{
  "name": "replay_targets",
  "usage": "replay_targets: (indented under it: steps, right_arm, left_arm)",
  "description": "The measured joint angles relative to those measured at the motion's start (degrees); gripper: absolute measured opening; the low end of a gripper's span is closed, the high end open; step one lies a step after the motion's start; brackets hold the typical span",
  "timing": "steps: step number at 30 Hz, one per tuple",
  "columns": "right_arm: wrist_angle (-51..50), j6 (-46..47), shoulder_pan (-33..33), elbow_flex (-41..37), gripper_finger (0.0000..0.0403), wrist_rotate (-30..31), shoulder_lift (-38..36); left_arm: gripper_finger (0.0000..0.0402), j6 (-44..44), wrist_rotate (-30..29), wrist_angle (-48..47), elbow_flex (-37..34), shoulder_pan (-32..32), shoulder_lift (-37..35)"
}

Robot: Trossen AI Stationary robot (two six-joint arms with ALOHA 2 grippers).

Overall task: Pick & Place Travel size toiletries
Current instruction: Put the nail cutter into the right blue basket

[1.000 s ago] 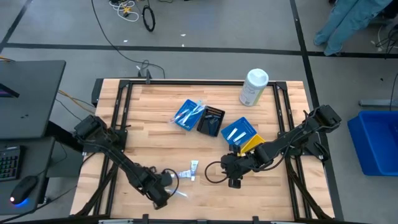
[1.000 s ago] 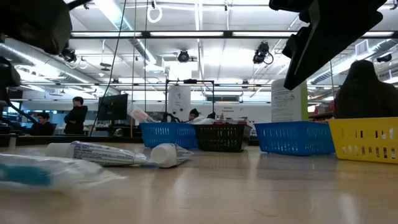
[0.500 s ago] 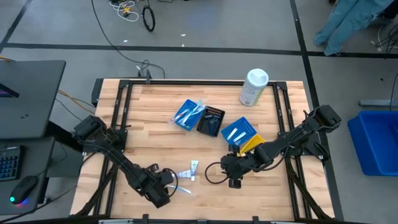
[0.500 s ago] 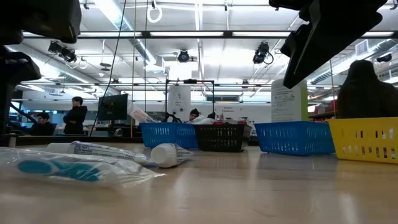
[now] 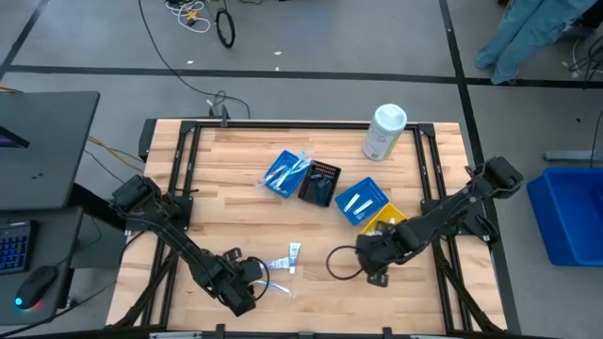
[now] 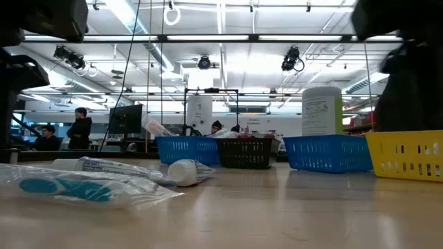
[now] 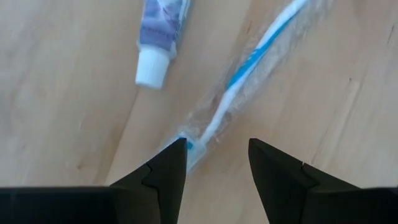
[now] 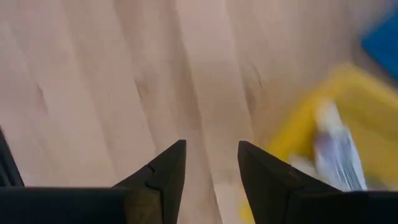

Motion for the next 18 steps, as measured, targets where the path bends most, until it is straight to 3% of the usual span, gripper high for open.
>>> replay_targets:
  steps: [4,8,13,18]
  right_arm:
    - [-6.9,6.57,2.26,0.0,0.0152,-0.05,-2.59]
    - [-6.64,7.71,3.76,0.0,0.0149,2.83,-3.62]
    - [-4.02,7.07,4.39,0.0,0.0154,9.64,-3.62]
    - [-0.18,4.58,4.32,0.0,0.0157,12.65,-3.62]
  left_arm:
    - [0.018,1.48,-3.49,0.11,0.0,0.0,0.0]
    - [0.018,1.63,-5.7,1.49,0.0,0.14,0.0]
    - [0.018,1.01,0.37,2.19,0.0,0.16,0.0]
    - [0.018,-6.31,2.0,1.58,0.76,0.49,-0.51]
